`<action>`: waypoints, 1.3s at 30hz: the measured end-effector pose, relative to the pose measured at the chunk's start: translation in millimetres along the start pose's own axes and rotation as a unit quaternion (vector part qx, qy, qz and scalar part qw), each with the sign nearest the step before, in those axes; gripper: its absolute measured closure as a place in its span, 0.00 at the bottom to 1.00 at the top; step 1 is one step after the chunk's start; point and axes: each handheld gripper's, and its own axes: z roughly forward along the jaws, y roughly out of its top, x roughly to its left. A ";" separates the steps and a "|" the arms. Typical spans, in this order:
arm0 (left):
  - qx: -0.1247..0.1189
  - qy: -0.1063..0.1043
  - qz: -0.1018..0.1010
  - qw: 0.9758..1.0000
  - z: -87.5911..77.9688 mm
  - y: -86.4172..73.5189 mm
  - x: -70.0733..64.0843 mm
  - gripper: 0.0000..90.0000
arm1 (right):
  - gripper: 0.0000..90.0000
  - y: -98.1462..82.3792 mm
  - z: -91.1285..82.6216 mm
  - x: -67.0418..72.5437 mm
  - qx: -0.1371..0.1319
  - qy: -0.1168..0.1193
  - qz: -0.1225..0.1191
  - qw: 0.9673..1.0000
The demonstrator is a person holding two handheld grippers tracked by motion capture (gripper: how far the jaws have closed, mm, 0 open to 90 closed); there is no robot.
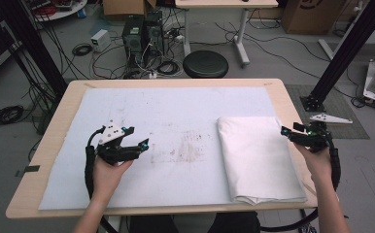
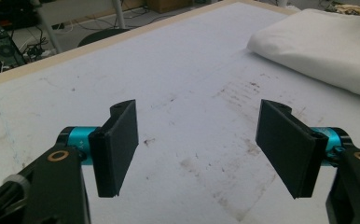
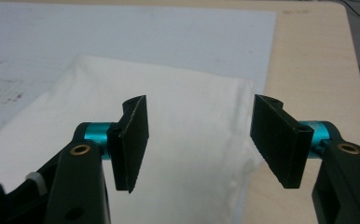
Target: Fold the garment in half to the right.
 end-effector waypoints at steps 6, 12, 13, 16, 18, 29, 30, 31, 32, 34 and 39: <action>0.006 -0.005 -0.005 1.000 0.8 -5.5 -0.1 0.31 | 0.39 3.8 2.3 14.4 0.005 0.020 -0.017 1.000; 0.005 -0.010 -0.010 1.000 1.2 -8.5 0.8 0.31 | 0.37 -0.1 0.6 20.9 0.009 0.032 -0.023 0.999; 0.004 -0.010 -0.012 1.000 1.5 -9.3 1.2 0.31 | 0.36 -0.8 -0.2 21.0 0.009 0.033 -0.026 0.999; 0.005 -0.012 -0.013 1.000 1.5 -11.4 1.0 0.30 | 0.35 -5.4 -4.5 22.1 0.008 0.035 -0.025 0.999; 0.006 -0.011 -0.012 1.000 1.1 -11.4 0.1 0.30 | 0.35 -8.7 -7.4 21.2 0.005 0.037 -0.025 0.999; -0.004 -0.013 -0.013 1.000 -3.8 -15.9 0.7 0.29 | 0.32 -10.1 -12.8 23.6 -0.003 0.050 -0.028 0.998; -0.006 -0.014 -0.013 1.000 -4.4 -15.9 1.3 0.29 | 0.31 -10.4 -12.4 23.9 -0.002 0.050 -0.030 0.998; -0.005 -0.014 -0.013 1.000 -5.0 -16.0 1.6 0.29 | 0.31 -10.8 -11.8 24.3 -0.001 0.053 -0.031 0.998; -0.004 -0.012 -0.010 1.000 -5.7 -16.2 2.1 0.29 | 0.31 -11.3 -11.5 24.6 0.000 0.054 -0.031 0.998; -0.005 -0.014 -0.013 1.000 -6.4 -16.8 2.3 0.29 | 0.31 -12.1 -10.5 24.8 0.001 0.056 -0.032 0.998; -0.005 -0.018 -0.013 1.000 -8.2 -17.6 3.0 0.29 | 0.30 -12.7 -9.1 26.6 0.003 0.059 -0.033 0.998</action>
